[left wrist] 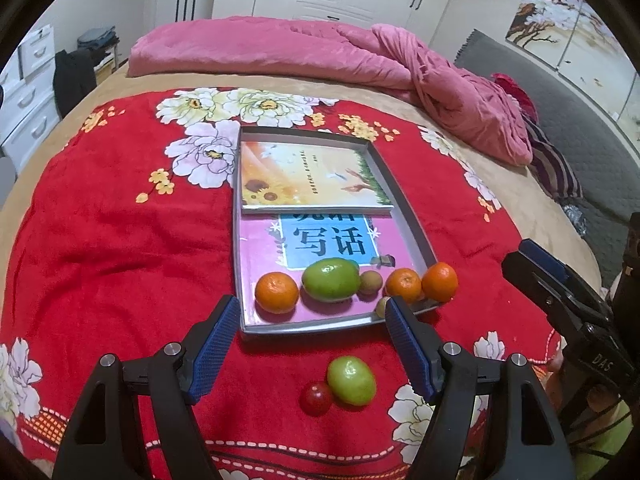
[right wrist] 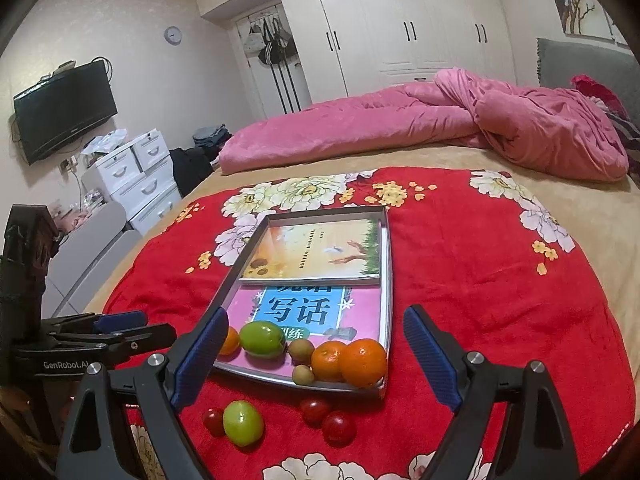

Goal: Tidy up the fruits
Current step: 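Withdraw both open grippers back from the tray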

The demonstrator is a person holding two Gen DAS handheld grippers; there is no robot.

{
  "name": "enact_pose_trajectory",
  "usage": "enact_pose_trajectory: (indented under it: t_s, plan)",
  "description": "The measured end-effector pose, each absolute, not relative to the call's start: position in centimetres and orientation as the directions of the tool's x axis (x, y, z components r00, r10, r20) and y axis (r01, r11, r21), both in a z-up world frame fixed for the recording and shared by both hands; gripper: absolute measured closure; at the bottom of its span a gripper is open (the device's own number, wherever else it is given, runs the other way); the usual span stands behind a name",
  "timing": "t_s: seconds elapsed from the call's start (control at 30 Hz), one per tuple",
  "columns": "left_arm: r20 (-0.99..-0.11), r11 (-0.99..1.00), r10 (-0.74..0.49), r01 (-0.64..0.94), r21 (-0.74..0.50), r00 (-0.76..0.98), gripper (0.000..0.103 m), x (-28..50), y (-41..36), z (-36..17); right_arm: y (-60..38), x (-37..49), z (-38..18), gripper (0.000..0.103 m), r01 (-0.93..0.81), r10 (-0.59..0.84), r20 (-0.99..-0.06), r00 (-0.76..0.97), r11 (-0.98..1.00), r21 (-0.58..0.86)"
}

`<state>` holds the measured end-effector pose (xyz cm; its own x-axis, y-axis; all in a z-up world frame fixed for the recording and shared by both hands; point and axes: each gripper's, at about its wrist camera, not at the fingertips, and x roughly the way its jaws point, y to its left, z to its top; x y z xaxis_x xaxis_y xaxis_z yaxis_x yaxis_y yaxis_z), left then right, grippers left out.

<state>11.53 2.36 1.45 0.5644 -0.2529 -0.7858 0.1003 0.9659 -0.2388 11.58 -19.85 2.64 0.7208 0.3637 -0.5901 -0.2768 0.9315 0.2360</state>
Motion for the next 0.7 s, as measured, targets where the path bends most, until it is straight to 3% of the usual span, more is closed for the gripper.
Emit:
enact_pose_trajectory:
  t_s: [0.1, 0.7]
  plan:
    - [-0.789, 0.965, -0.257, 0.105, -0.24, 0.558, 0.026, 11.3, 2.1, 1.4, -19.7, 11.3, 2.7, 0.006, -0.286, 0.368, -0.588, 0.72, 0.93, 0.231]
    - [-0.801, 0.965, -0.261, 0.139, -0.221, 0.538, 0.026, 10.3, 1.0, 1.2, -19.0, 9.8, 1.6, 0.004, -0.315, 0.386, -0.627, 0.677, 0.922, 0.227]
